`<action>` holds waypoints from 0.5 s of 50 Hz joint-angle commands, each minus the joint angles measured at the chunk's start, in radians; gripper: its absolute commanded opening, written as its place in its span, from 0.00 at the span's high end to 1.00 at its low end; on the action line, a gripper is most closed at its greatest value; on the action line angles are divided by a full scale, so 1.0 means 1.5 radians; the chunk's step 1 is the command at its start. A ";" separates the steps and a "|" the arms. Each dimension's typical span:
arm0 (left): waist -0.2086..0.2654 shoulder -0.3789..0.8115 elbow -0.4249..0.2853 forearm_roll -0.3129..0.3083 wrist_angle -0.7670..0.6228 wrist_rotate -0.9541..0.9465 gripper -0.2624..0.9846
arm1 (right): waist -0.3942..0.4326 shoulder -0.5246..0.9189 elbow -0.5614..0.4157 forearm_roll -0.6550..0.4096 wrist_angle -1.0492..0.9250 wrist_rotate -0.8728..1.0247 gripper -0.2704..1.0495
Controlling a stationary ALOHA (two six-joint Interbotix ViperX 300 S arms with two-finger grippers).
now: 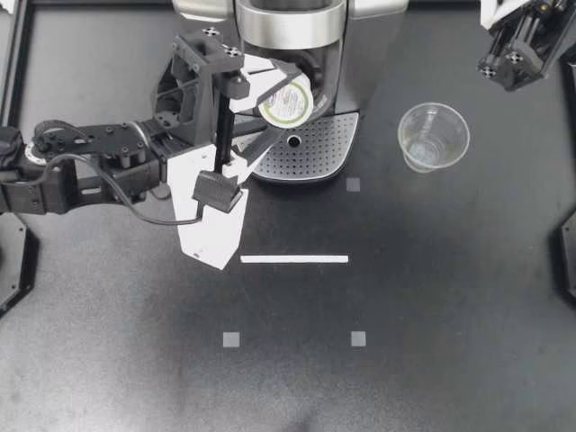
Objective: Place the coffee capsule inside the capsule container, then place the cup onto the center of the cup tray, then push the 'Hot Water' and 'Travel Mug' buttons.
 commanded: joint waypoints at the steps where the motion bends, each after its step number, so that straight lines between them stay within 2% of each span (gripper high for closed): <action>1: 0.003 -0.004 -0.007 0.007 0.001 -0.002 0.34 | 0.002 -0.006 -0.006 0.001 -0.007 -0.001 0.76; 25: 0.022 0.010 0.000 0.010 0.001 -0.003 0.34 | 0.001 -0.007 0.002 0.002 -0.016 0.000 0.76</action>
